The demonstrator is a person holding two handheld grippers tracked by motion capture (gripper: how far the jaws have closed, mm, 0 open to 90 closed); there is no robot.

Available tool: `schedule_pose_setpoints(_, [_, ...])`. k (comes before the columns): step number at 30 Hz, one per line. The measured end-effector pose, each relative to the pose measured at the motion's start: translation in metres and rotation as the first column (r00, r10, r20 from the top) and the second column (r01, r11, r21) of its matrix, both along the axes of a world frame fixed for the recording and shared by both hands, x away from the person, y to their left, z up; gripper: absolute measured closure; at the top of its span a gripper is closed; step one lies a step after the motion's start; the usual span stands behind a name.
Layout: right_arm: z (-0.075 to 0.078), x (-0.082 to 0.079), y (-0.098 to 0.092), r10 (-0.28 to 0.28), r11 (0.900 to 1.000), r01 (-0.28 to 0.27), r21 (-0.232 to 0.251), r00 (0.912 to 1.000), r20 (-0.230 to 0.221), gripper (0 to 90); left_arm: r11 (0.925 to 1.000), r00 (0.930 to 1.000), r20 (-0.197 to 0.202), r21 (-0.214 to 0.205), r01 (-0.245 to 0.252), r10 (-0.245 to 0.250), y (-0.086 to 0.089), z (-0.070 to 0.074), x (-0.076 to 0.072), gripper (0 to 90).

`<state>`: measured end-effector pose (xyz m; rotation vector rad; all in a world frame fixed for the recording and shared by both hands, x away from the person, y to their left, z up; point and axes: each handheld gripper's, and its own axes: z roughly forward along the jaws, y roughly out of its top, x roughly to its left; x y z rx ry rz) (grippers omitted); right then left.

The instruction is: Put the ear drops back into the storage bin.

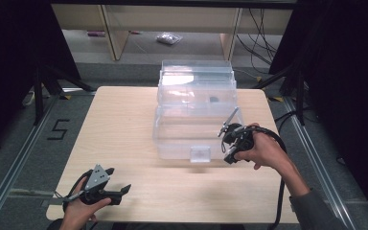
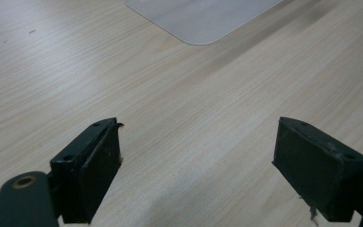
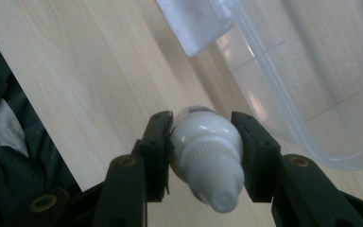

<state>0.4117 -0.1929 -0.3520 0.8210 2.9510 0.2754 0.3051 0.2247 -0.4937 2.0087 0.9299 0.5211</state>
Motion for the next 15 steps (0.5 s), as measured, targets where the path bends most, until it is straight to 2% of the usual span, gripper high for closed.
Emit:
schedule_pose_setpoints(1, [0.002, 0.002, -0.001, 0.026, 0.9996, -0.026, 0.007, 0.9997, 0.007, 60.2, 1.0000, 1.0000, 0.000, 0.000, 0.000, 0.000, 0.000, 0.000, 0.000, 15.2])
schedule_pose_setpoints(2, [0.006, 0.002, 0.000, -0.002, 1.0000, 0.002, -0.006, 1.0000, 0.000, 60.2, 1.0000, 1.0000, 0.000, 0.000, 0.000, 0.000, 0.000, 0.000, 0.000, 15.2])
schedule_pose_setpoints(3, [0.008, 0.003, 0.000, 0.009, 1.0000, -0.009, 0.002, 1.0000, 0.003, 60.2, 1.0000, 1.0000, 0.000, 0.000, 0.000, 0.000, 0.000, 0.000, 0.000, 15.2])
schedule_pose_setpoints(4, [0.013, 0.005, 0.001, -0.004, 1.0000, 0.004, 0.003, 1.0000, 0.006, 60.2, 1.0000, 1.0000, 0.000, -0.001, 0.000, 0.000, 0.000, 0.000, 0.000, 15.2])
schedule_pose_setpoints(5, [0.014, 0.007, 0.000, 0.019, 0.9998, -0.019, 0.010, 0.9998, 0.002, 60.2, 1.0000, 1.0000, 0.000, -0.001, 0.000, 0.000, 0.000, 0.000, 0.000, 15.2])
schedule_pose_setpoints(6, [0.017, 0.007, 0.001, -0.008, 1.0000, 0.008, 0.005, 0.9999, 0.006, 60.2, 1.0000, 1.0000, -0.001, -0.001, -0.001, 0.001, 0.000, 0.000, 0.000, 15.2])
schedule_pose_setpoints(8, [0.019, 0.009, 0.001, 0.010, 0.9998, -0.010, 0.016, 0.9999, 0.003, 60.2, 1.0000, 1.0000, -0.001, -0.002, -0.001, 0.001, 0.000, 0.000, 0.000, 15.2])
schedule_pose_setpoints(9, [0.023, 0.014, 0.000, 0.030, 0.9993, -0.030, 0.024, 0.9994, 0.017, 60.2, 1.0000, 1.0000, 0.000, -0.002, 0.000, 0.000, 0.000, 0.000, 0.000, 15.2])
schedule_pose_setpoints(10, [0.026, 0.014, 0.001, 0.001, 0.9998, -0.001, 0.019, 0.9999, 0.013, 60.2, 1.0000, 1.0000, 0.000, -0.003, -0.001, 0.001, 0.000, 0.000, 0.000, 15.2])
schedule_pose_setpoints(14, [0.031, 0.021, 0.001, -0.009, 0.9996, 0.008, 0.028, 0.9999, 0.012, 60.2, 1.0000, 1.0000, 0.000, -0.002, 0.000, 0.000, 0.000, 0.000, 0.000, 15.2])
schedule_pose_setpoints(15, [0.033, 0.024, 0.001, 0.004, 0.9999, -0.004, 0.016, 1.0000, 0.008, 60.2, 1.0000, 1.0000, 0.000, -0.002, 0.000, 0.000, 0.000, 0.000, 0.000, 15.2])
